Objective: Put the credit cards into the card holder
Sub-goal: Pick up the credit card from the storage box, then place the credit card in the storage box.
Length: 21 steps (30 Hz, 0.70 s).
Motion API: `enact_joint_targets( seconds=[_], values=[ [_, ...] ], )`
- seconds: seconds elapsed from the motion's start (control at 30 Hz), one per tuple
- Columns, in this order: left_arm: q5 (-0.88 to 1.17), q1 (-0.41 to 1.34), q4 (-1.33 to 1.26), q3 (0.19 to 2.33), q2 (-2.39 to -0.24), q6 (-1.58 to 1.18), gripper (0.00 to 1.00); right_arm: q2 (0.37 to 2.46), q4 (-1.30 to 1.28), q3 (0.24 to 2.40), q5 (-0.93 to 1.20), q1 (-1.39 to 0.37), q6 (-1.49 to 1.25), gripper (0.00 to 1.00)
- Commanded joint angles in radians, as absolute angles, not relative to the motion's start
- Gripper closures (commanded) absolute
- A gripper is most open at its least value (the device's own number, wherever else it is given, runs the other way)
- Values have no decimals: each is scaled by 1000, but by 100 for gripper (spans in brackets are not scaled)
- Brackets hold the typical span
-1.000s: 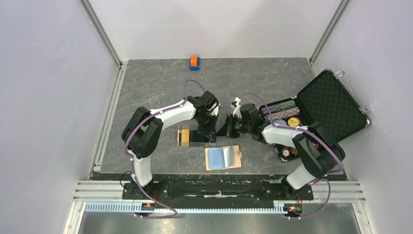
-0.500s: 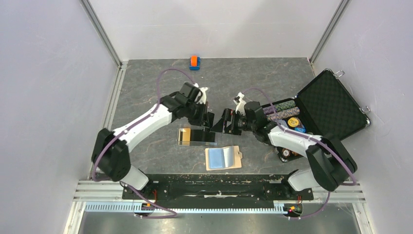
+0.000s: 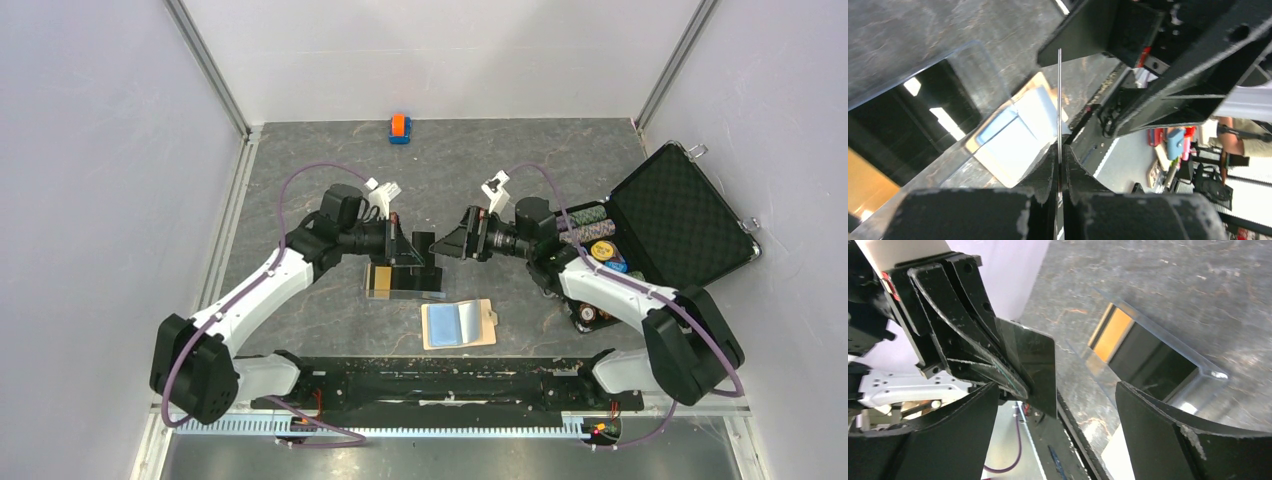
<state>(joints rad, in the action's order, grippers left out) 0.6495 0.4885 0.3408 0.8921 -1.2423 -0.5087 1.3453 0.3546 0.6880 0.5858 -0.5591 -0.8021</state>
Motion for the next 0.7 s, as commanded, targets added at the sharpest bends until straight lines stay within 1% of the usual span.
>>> enact_joint_targets(
  seconds=[0.0, 0.07, 0.1, 0.13, 0.17, 0.2, 0.23, 0.27, 0.33, 0.4, 0.43, 0.53, 0.57, 0.6, 0.67],
  values=[
    [779, 486, 169, 872, -1192, -599, 98, 1393, 510, 745, 668, -571, -882, 16],
    [800, 486, 140, 865, -1186, -617, 98, 1424, 588, 738, 681, -582, -933, 26],
    [807, 486, 140, 867, -1188, -619, 98, 1438, 633, 737, 687, -588, -959, 36],
    [813, 486, 142, 867, -1188, -618, 98, 1452, 675, 736, 696, -596, -988, 50],
    [813, 486, 151, 867, -1185, -613, 95, 1461, 712, 736, 701, -599, -1012, 63],
    [810, 486, 161, 865, -1182, -606, 87, 1467, 749, 731, 702, -601, -1028, 79],
    [803, 486, 171, 863, -1177, -603, 77, 1467, 779, 720, 704, -601, -1049, 93],
    [795, 486, 177, 858, -1169, -603, 66, 1464, 805, 711, 700, -600, -1060, 100],
    [780, 484, 179, 841, -1153, -610, 49, 1451, 838, 689, 696, -593, -1072, 100],
    [775, 477, 161, 812, -1134, -633, 38, 1440, 847, 681, 702, -591, -1073, 100],
    [778, 469, 140, 797, -1128, -651, 36, 1437, 847, 676, 703, -588, -1075, 100],
    [817, 439, 32, 735, -1110, -737, 37, 1425, 869, 649, 704, -580, -1095, 100],
    [832, 426, -12, 713, -1104, -770, 39, 1422, 877, 641, 708, -578, -1099, 98],
    [851, 413, -80, 696, -1099, -808, 40, 1420, 879, 635, 711, -576, -1103, 96],
    [886, 385, -177, 661, -1093, -871, 49, 1417, 882, 625, 713, -573, -1106, 94]
  ],
)
